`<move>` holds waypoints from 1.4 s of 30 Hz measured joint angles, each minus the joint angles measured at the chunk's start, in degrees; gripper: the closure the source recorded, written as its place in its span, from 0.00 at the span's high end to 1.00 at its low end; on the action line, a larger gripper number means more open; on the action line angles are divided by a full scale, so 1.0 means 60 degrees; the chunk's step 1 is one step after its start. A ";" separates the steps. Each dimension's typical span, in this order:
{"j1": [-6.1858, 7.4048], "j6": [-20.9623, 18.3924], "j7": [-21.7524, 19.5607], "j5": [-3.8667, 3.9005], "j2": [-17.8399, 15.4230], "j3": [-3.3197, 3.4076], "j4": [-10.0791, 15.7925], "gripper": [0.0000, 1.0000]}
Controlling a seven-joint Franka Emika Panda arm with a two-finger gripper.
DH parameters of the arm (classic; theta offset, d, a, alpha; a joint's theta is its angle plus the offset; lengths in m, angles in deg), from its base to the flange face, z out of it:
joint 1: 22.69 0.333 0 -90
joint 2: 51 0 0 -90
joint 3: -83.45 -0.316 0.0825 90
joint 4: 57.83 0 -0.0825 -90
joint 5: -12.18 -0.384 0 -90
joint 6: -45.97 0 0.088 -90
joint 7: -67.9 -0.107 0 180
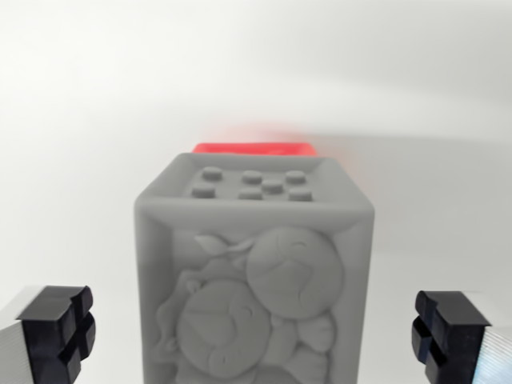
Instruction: Destack cube
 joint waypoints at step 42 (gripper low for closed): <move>-0.0073 0.0548 0.0171 -0.0234 0.0625 -0.0118 -0.0080 0.00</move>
